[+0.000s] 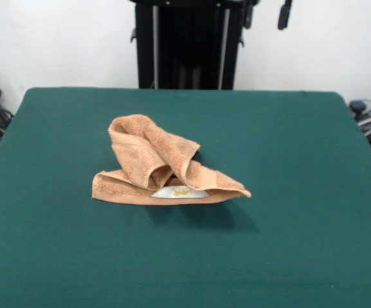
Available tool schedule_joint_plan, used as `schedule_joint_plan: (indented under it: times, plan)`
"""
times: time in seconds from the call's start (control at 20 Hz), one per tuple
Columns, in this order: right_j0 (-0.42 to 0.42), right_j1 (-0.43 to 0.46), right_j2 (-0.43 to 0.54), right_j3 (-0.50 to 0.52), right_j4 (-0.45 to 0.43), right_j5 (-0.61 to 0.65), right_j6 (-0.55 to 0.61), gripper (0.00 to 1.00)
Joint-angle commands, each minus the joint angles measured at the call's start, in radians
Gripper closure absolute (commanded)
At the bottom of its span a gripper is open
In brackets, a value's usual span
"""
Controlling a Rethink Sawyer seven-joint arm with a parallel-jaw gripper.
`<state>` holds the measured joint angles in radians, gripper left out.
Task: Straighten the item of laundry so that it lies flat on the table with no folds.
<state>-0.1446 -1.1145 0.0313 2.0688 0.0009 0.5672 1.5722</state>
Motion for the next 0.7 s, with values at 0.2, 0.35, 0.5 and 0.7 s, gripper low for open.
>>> schedule_joint_plan:
  times: [0.2, 0.35, 0.5, 0.7]
  plan:
    - [-0.029, 0.109, 0.094, -0.064, -0.036, 0.086, 0.02, 0.0]
    - [-0.037, 0.14, 0.102, -0.089, -0.042, 0.091, 0.017, 0.0]
    - [-0.045, 0.167, 0.109, -0.115, -0.048, 0.097, 0.006, 0.0]
    - [-0.065, 0.215, 0.12, -0.15, -0.055, 0.088, -0.011, 0.0]
